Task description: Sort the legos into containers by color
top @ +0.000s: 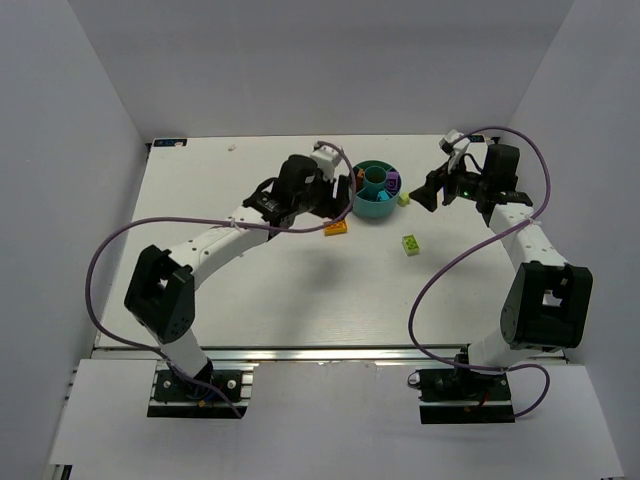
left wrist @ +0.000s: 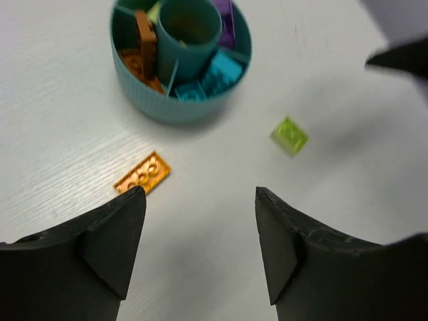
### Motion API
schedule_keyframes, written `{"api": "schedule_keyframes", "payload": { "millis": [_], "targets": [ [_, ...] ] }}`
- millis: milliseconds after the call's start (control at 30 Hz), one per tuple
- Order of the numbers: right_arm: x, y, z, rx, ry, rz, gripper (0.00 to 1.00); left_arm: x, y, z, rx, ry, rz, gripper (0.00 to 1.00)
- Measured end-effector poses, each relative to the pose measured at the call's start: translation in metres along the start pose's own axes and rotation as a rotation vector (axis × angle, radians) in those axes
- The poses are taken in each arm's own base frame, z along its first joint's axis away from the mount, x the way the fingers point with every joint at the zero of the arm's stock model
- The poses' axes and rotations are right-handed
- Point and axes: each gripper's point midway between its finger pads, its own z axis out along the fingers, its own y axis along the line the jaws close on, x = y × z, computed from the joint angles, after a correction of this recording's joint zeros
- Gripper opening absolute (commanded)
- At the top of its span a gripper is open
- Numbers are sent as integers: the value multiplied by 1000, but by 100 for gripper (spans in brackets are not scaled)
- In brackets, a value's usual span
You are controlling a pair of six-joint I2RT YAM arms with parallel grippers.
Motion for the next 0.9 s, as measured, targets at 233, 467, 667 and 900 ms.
{"api": "schedule_keyframes", "payload": {
  "millis": [233, 467, 667, 900],
  "targets": [
    [3, 11, -1, -63, 5, -36, 82, 78, 17, 10, 98, 175, 325, 85],
    [4, 14, -2, -84, 8, -52, 82, 117, 39, 63, 128, 244, 520, 84],
    [6, 16, -3, -88, 16, -56, 83, 122, 50, 94, 124, 246, 623, 83],
    [2, 17, -4, -85, 11, -63, 83, 113, 60, 112, 83, 211, 692, 78]
  ]
}}
